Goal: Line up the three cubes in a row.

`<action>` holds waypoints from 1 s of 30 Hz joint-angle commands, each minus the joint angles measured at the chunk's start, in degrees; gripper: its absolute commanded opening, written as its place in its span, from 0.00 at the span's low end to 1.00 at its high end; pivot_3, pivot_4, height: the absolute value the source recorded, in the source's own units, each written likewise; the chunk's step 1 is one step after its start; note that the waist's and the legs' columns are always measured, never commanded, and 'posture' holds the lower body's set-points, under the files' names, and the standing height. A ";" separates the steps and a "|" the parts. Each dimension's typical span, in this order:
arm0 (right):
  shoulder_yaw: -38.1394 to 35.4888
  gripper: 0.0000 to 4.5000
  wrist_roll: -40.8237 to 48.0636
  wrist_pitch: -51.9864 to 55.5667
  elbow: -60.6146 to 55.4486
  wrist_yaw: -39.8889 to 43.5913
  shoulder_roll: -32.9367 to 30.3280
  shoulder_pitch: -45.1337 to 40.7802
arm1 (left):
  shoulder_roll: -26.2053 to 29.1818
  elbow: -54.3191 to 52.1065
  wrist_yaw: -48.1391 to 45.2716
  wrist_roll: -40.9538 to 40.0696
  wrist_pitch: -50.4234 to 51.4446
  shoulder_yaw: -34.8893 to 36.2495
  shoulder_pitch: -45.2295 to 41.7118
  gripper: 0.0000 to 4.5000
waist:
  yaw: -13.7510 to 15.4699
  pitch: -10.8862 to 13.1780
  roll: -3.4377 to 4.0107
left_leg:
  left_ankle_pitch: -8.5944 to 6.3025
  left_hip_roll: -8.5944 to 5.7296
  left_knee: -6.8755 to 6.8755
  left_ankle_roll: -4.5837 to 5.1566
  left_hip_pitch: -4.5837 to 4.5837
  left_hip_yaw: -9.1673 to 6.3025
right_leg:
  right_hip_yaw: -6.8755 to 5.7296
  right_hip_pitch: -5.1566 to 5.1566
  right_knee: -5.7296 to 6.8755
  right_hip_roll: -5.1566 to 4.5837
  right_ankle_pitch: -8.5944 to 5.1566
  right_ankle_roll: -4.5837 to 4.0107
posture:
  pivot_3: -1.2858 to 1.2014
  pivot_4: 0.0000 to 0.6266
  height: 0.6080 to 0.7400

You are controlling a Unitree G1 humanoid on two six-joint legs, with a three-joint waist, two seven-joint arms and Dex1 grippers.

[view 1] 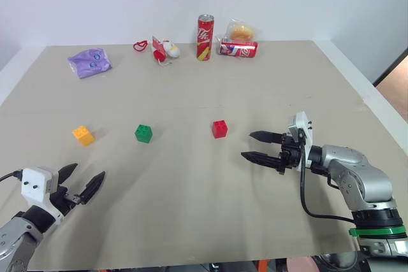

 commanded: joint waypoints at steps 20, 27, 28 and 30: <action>9.48 1.00 -14.36 -19.23 27.31 7.89 3.39 -19.09 | 11.96 -5.18 -23.24 -10.92 3.50 -12.08 -15.37 0.99 | -0.13 -0.01 -0.05 | 0.00 0.41 0.20 0.00 0.07 0.14 | 0.23 0.00 0.01 0.52 0.31 -0.13 | 0.52 0.24 1.00; 11.53 1.00 -18.81 -27.50 39.46 11.13 6.56 -25.11 | 11.25 -4.52 -25.21 -10.29 2.96 -16.10 -18.32 0.99 | -0.12 -0.01 -0.04 | -0.02 0.53 0.16 0.03 0.06 0.19 | 0.32 -0.05 0.02 0.65 0.49 -0.04 | 0.52 0.24 1.00; 11.67 1.00 -19.58 -28.77 41.50 11.23 7.03 -26.22 | 11.21 -4.38 -25.43 -10.14 2.65 -16.14 -18.18 0.99 | -0.12 0.00 -0.03 | -0.02 0.53 0.16 0.03 0.06 0.20 | 0.32 -0.05 0.02 0.65 0.49 -0.04 | 0.52 0.24 1.00; 11.89 1.00 -20.99 -31.11 45.47 11.36 7.99 -28.55 | 11.00 -4.18 -25.58 -10.10 2.21 -16.05 -18.01 0.99 | -0.15 0.00 -0.03 | -0.02 0.53 0.17 0.03 0.07 0.23 | 0.35 -0.06 0.02 0.65 0.49 -0.05 | 0.52 0.24 1.00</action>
